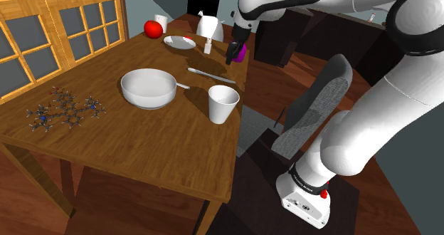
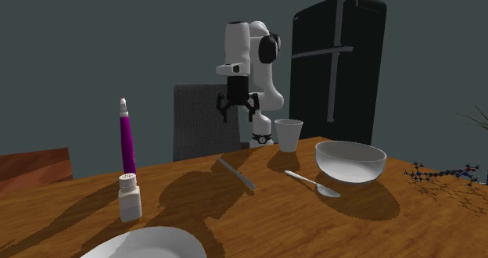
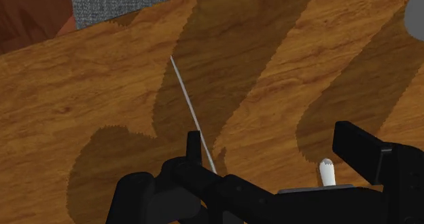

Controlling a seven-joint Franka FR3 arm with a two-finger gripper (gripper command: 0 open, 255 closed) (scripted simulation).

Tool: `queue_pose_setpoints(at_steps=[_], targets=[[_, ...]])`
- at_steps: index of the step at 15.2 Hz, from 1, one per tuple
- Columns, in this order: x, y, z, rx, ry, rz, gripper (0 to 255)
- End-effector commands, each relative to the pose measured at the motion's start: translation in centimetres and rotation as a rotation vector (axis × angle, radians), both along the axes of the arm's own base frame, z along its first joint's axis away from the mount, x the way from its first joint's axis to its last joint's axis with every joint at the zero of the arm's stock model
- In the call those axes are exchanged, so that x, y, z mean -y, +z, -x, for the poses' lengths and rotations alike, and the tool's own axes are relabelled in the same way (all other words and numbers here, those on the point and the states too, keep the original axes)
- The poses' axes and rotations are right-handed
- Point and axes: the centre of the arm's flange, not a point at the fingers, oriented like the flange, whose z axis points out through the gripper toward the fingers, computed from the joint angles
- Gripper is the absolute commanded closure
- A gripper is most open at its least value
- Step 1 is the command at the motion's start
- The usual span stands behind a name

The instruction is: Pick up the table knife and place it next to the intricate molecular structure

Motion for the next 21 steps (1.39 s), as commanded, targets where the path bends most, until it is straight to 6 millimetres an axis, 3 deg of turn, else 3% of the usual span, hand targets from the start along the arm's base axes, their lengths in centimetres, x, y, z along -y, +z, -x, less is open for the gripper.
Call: queue_pose_setpoints(at_steps=[1, 10, 18, 21], targets=[[-0.1, -1.4, -2.3, -0.001, 0.059, 0.0, 0], [0.2, -8.1, -12.3, -0.01, 0.256, -0.004, 0], [0.1, -12.2, -12.6, -0.01, 0.259, -0.004, 0], [0.1, -12.2, -12.6, -0.01, 0.259, -0.004, 0]])
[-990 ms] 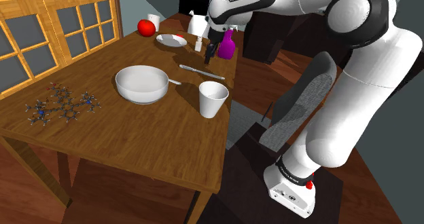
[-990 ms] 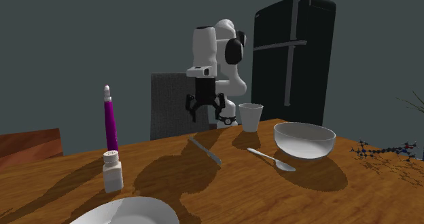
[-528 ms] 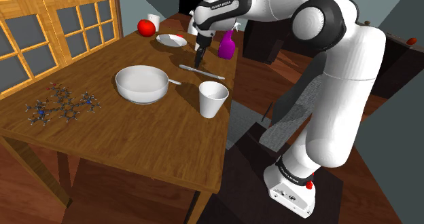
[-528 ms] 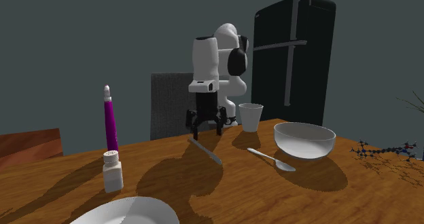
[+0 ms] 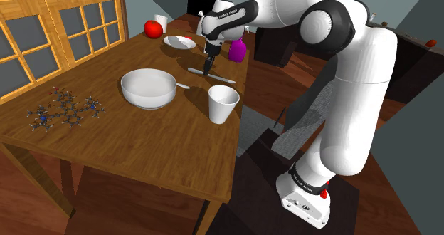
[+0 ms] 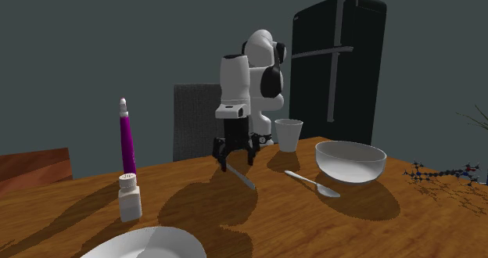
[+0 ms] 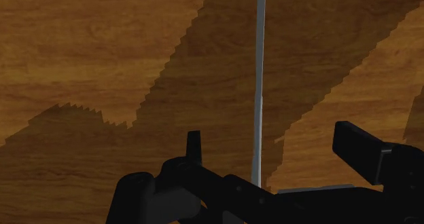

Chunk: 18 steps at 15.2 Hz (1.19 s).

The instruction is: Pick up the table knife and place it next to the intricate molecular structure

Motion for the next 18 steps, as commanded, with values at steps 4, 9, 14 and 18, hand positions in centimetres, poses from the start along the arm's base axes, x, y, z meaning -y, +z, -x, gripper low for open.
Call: queue_pose_setpoints(at_steps=[4, 9, 14, 18], targets=[[0.3, -0.1, 0.0, 0.0, -0.004, 0.0, 0], [0.3, -0.1, -0.1, 0.0, -0.004, 0.0, 255], [0.3, -0.1, 0.0, 0.0, -0.004, 0.0, 255], [0.3, 1.5, 0.0, 0.0, -0.004, 0.0, 255]])
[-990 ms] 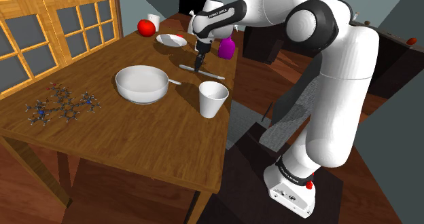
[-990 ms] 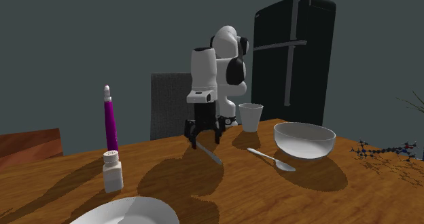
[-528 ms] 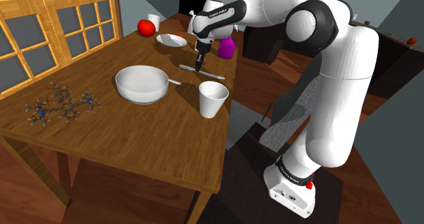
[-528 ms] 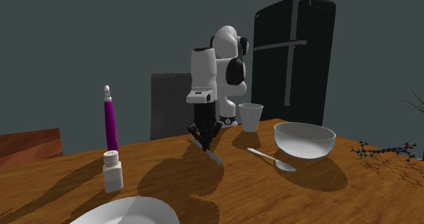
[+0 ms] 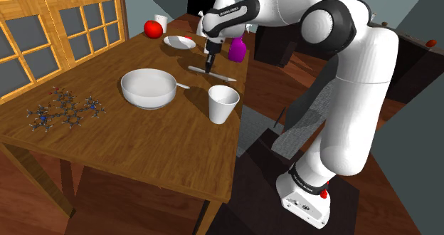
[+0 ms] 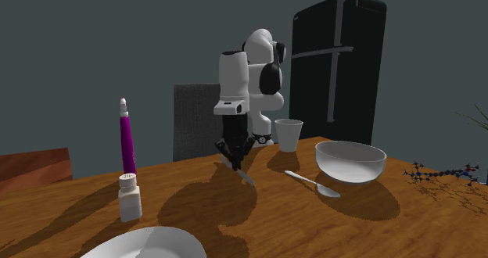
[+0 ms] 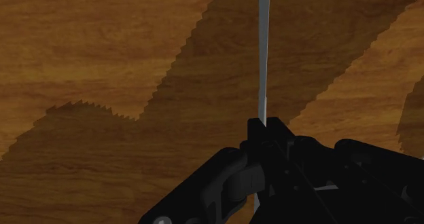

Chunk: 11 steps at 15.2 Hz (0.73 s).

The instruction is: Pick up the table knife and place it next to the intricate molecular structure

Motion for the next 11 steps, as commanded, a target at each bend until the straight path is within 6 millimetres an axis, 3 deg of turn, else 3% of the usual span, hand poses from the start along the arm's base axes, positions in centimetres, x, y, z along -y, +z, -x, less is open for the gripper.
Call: queue_pose_setpoints(at_steps=[1, 11], targets=[[-0.1, 1.0, 0.0, 0.0, 0.0, 0.0, 255], [-0.1, 6.3, 0.0, 0.0, 0.0, 0.0, 255]])
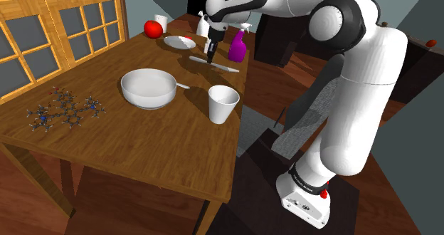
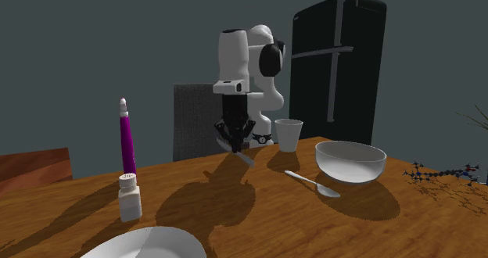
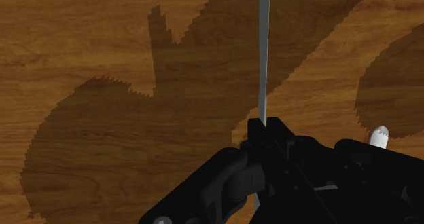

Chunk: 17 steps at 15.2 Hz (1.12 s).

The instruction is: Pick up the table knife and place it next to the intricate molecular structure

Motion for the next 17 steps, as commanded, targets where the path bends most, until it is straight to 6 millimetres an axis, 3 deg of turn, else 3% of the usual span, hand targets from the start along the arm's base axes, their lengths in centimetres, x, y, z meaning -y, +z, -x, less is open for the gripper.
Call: queue_pose_setpoints(at_steps=[1, 17], targets=[[-0.1, 1.1, 0.1, 0.0, 0.001, 0.0, 255], [-0.1, 9.2, 0.1, 0.0, 0.001, 0.0, 255]])
